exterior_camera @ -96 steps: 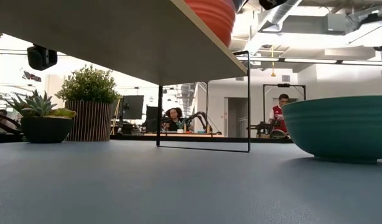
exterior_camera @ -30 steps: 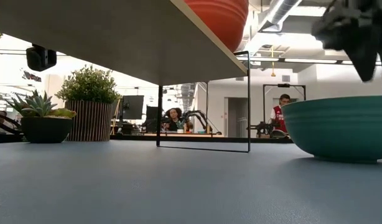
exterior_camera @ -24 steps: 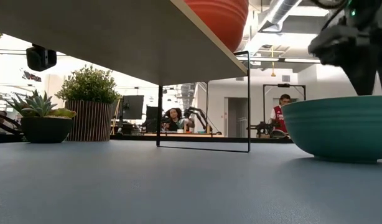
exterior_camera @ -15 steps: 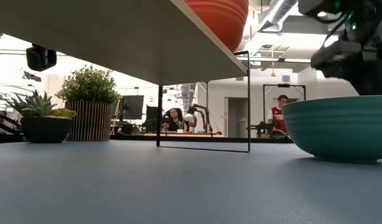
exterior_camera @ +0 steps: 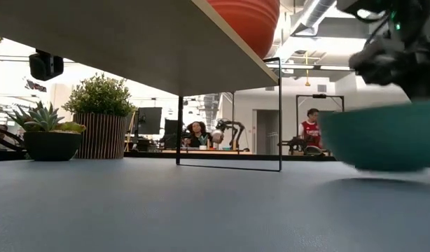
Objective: Place and stack bowls onto a shelf
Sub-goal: Stack the green bowl on top of blue bowl on the shelf
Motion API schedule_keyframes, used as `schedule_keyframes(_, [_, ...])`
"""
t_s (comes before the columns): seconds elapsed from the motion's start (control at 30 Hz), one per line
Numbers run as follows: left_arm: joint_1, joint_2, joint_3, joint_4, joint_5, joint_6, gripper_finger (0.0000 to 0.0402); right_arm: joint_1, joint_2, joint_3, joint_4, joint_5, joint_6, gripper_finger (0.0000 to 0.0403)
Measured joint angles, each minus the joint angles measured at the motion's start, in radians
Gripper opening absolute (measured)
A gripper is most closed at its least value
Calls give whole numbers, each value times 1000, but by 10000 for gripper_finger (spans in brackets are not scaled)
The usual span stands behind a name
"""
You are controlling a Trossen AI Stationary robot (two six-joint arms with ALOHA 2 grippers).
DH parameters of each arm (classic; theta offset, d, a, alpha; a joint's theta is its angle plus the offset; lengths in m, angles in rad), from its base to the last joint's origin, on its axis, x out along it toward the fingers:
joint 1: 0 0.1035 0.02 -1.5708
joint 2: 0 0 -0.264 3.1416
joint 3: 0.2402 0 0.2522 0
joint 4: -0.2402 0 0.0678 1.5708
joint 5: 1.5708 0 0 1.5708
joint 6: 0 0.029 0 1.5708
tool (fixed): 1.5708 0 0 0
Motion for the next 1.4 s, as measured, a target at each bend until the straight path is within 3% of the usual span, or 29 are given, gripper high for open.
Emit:
schedule_keyframes(0.3, [0, 0, 0, -1, 1, 0, 121, -77, -176, 173, -232, 127, 16, 29])
schedule_keyframes(0.57, [0, 0, 0, -1, 0, 7, 121, -190, -209, 443, -406, 294, -78, 29])
schedule_keyframes(0.93, [0, 0, 0, -1, 0, 6, 121, -341, -29, 799, -394, 323, -404, 29])
schedule_keyframes(1.4, [0, 0, 0, 0, 0, -5, 121, -296, 302, 1251, -401, 263, -661, 29])
